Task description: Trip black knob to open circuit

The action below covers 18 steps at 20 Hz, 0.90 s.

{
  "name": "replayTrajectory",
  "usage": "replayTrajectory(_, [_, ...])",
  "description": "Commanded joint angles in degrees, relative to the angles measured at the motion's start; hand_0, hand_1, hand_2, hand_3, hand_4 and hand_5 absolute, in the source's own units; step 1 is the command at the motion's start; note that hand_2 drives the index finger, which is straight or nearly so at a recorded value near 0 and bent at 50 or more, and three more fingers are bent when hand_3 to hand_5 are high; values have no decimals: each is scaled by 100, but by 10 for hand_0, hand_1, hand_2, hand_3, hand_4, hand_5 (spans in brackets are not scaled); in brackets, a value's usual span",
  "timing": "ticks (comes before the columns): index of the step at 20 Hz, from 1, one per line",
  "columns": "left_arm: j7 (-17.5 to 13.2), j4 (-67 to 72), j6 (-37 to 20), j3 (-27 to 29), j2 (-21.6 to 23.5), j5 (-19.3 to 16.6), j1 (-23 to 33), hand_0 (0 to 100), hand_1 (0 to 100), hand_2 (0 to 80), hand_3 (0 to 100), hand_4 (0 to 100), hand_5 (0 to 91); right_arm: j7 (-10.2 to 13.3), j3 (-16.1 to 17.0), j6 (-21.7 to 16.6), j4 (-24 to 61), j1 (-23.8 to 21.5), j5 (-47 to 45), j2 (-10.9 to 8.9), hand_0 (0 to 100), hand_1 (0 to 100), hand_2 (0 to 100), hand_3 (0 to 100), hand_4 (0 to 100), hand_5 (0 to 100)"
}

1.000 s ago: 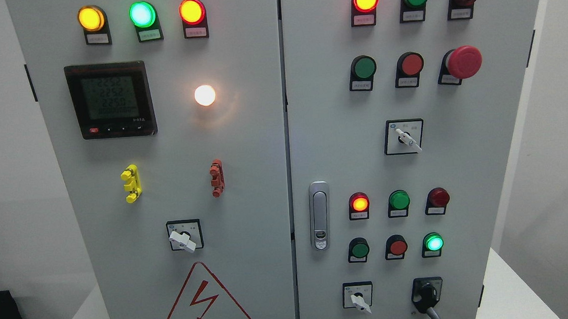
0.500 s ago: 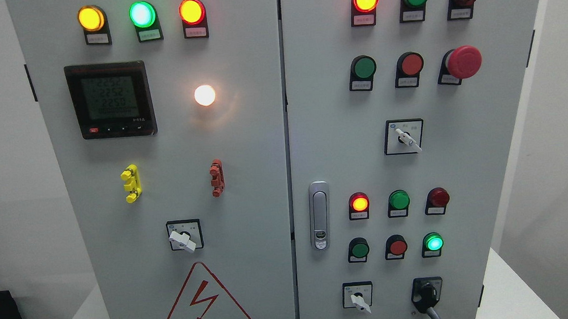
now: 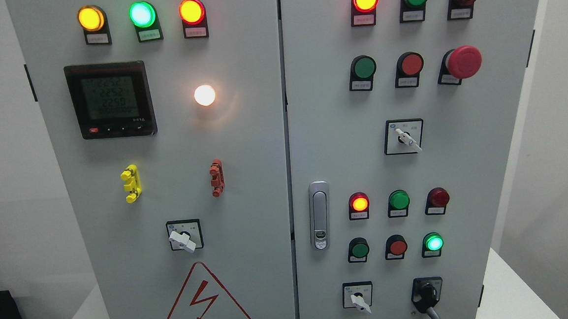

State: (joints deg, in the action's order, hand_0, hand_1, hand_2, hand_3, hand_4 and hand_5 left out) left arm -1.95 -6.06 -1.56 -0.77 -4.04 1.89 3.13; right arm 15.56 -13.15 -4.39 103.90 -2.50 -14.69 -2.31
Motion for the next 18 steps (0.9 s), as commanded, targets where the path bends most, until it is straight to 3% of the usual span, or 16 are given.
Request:
replayTrajectory(1, [1, 0, -11, 7, -9, 14, -23, 120, 389, 0, 0, 0, 0, -272, -100, -123, 262, 101, 54, -15, 0, 39, 57, 1000, 1000, 1000])
replayTrajectory(18, [1, 0, -11, 7, -9, 14, -14, 120, 389, 0, 0, 0, 0, -264, 111, -158, 262, -4, 54, -76, 0, 47, 61, 1000, 1000, 1000])
